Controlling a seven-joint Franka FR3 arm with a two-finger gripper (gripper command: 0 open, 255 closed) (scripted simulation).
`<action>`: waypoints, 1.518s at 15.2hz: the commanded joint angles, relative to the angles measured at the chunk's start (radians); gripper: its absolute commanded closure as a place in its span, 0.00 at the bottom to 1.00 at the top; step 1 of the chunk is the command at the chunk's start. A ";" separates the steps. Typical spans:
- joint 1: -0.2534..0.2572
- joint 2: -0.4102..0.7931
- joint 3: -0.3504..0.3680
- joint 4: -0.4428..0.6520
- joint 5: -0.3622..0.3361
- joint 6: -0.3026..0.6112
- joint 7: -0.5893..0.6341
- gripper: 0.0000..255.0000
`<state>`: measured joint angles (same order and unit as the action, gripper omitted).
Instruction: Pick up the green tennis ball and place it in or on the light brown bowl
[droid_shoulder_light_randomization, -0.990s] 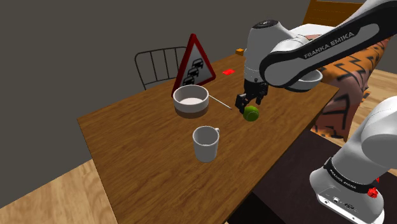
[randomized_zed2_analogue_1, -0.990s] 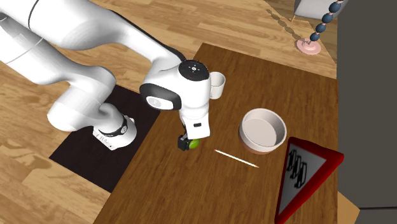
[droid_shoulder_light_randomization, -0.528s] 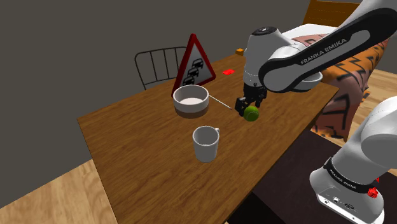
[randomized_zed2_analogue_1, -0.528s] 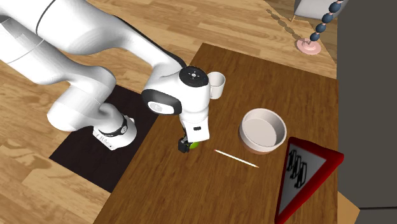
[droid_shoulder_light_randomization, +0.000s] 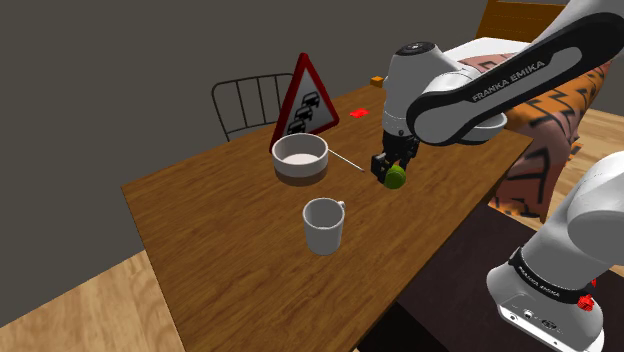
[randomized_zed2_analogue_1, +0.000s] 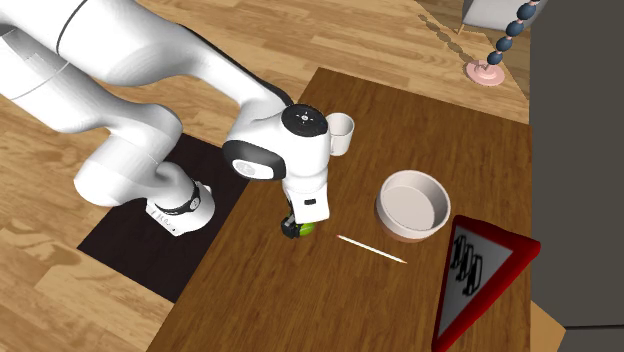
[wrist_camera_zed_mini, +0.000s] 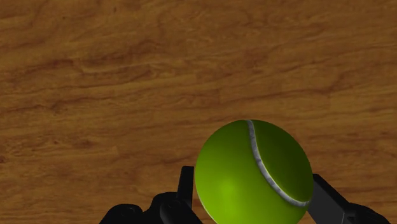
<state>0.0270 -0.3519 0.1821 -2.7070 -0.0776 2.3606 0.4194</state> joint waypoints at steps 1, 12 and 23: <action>0.000 0.001 0.000 0.000 0.000 0.000 0.000 1.00; 0.009 -0.071 -0.010 0.045 0.018 -0.116 -0.023 1.00; 0.016 -0.149 -0.023 0.140 0.031 -0.287 -0.048 1.00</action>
<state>0.0419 -0.4932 0.1591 -2.5761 -0.0482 2.0904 0.3723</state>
